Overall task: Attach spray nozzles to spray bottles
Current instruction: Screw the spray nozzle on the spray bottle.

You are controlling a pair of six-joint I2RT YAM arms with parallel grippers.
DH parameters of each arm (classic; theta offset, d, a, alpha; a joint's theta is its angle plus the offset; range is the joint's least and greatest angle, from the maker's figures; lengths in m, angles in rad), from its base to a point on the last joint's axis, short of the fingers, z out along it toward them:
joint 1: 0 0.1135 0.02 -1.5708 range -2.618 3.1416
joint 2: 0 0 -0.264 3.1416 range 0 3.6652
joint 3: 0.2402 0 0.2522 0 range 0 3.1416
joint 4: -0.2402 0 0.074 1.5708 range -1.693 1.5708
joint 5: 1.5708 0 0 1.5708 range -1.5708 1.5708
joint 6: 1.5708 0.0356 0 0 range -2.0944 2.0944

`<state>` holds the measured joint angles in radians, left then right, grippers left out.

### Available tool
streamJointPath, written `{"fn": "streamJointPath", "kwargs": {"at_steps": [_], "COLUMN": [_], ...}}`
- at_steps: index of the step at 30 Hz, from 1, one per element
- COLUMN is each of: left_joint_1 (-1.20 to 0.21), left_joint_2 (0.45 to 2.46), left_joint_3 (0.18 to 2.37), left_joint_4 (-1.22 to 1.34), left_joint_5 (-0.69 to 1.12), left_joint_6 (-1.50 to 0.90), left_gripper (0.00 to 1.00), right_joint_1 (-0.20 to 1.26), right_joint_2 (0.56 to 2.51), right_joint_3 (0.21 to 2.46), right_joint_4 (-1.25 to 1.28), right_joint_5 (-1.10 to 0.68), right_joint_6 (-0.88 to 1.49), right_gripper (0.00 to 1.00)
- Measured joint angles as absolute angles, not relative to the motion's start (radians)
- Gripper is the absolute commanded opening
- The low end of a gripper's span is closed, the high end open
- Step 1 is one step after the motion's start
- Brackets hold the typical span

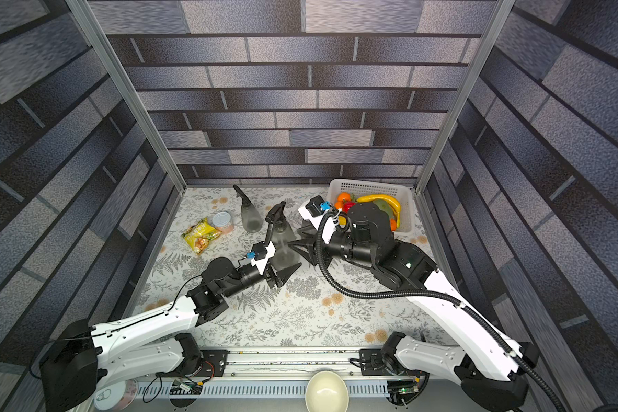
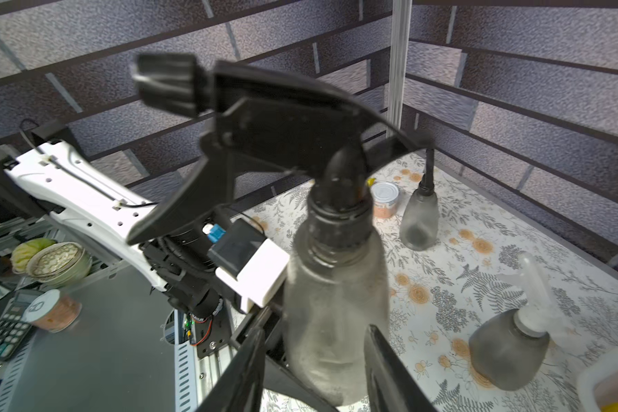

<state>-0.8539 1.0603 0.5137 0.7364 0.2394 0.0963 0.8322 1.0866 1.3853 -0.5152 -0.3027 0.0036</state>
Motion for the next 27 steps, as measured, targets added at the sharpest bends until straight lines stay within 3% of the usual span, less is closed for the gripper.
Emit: {"fn": "streamJointPath", "kwargs": {"at_steps": [13, 19, 27], "left_joint_1": [-0.866, -0.878, -0.878], "left_joint_2": [1.053, 1.053, 1.054], "left_joint_3": [0.514, 0.514, 0.520], "left_joint_4": [0.728, 0.724, 0.718], "left_joint_5": [0.260, 0.259, 0.258], "left_joint_6": [0.096, 0.096, 0.095], "left_gripper": [0.77, 0.77, 0.77], "right_joint_1": [0.793, 0.790, 0.791], "right_joint_2": [1.165, 1.195, 1.203], "right_joint_3": [1.410, 1.415, 1.410], "right_joint_4": [-0.345, -0.324, -0.305], "right_joint_5": [-0.393, -0.428, -0.446], "right_joint_6": [0.044, 0.069, 0.088], "right_gripper": [0.52, 0.45, 0.27]}}
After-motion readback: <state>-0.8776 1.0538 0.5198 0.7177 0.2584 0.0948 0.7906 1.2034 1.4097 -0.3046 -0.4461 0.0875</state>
